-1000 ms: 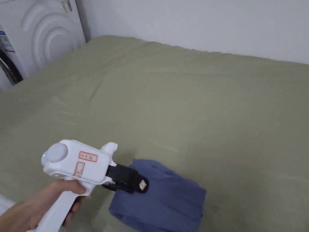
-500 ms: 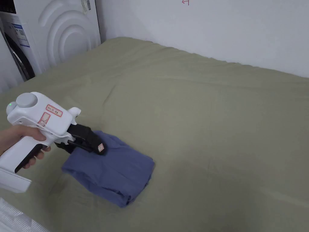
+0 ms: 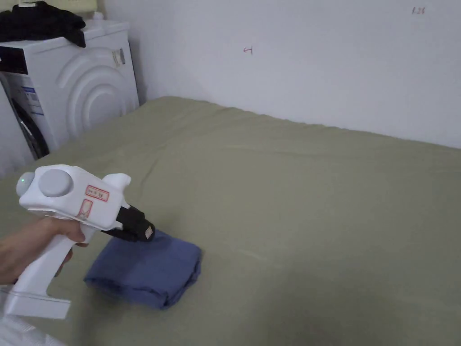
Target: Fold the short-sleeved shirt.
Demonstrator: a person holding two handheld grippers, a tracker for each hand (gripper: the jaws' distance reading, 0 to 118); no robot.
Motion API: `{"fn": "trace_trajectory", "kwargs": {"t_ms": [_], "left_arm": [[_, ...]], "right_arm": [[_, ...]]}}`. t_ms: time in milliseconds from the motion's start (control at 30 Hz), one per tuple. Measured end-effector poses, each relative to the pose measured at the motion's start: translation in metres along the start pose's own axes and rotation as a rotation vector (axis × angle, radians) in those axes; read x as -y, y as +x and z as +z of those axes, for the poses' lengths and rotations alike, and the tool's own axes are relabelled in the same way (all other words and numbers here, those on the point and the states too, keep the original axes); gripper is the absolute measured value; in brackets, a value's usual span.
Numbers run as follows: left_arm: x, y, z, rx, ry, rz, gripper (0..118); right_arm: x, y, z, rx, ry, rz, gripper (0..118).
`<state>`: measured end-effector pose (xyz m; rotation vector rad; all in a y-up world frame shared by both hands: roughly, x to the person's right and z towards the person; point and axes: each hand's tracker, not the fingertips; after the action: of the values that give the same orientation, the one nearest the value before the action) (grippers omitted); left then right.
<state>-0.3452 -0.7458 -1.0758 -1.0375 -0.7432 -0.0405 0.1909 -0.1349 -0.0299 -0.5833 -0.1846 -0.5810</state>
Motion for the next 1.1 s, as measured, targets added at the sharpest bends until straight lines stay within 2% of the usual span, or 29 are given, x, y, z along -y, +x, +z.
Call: {"fn": "trace_trajectory", "kwargs": {"t_ms": [67,100,133,167,233,300,333,400,467,533,567,633,700,900,1000,1100], "left_arm": [[-0.029,0.086,-0.029,0.058,0.044,-0.011,0],[-0.087,0.126,-0.02,0.061,0.112,-0.039,0],[-0.119,0.144,0.005,0.027,0.137,-0.071,0],[-0.174,0.163,0.041,0.004,0.208,-0.098,0],[-0.247,0.239,0.074,0.007,0.308,-0.138,0],[-0.352,0.292,0.156,-0.024,0.451,-0.205,0],[-0.359,0.297,0.192,-0.049,0.498,-0.189,0],[-0.379,0.345,0.207,-0.015,0.574,-0.171,0],[-0.414,0.33,0.339,-0.123,0.681,-0.201,0],[-0.449,0.328,0.481,-0.219,0.806,-0.24,0],[-0.452,0.331,0.513,-0.227,0.842,-0.241,0],[-0.447,0.338,0.494,-0.199,0.834,-0.229,0],[-0.451,0.342,0.502,-0.194,0.839,-0.233,0],[-0.459,0.34,0.552,-0.234,0.858,-0.272,0],[-0.466,0.349,0.566,-0.242,0.86,-0.296,0],[-0.471,0.353,0.587,-0.261,0.866,-0.315,0]], "right_arm": [[-0.013,-0.011,0.007,0.13,0.05,0.13,2],[-0.019,-0.016,0.01,0.194,0.085,0.165,2],[-0.024,-0.021,0.016,0.248,0.143,0.194,2],[-0.03,-0.022,0.02,0.264,0.192,0.225,2],[-0.039,-0.027,0.029,0.341,0.276,0.282,2],[-0.044,-0.04,0.04,0.442,0.346,0.376,2],[-0.047,-0.044,0.046,0.466,0.382,0.392,2],[-0.048,-0.053,0.059,0.49,0.453,0.409,2],[-0.048,-0.06,0.071,0.55,0.515,0.407,2],[-0.047,-0.063,0.083,0.52,0.544,0.409,2],[-0.045,-0.065,0.088,0.519,0.554,0.415,2],[-0.041,-0.069,0.093,0.534,0.579,0.44,2],[-0.038,-0.072,0.099,0.53,0.582,0.438,2],[-0.028,-0.075,0.099,0.514,0.567,0.418,3],[-0.025,-0.071,0.098,0.489,0.548,0.376,3],[-0.023,-0.068,0.098,0.51,0.555,0.372,3]]}}
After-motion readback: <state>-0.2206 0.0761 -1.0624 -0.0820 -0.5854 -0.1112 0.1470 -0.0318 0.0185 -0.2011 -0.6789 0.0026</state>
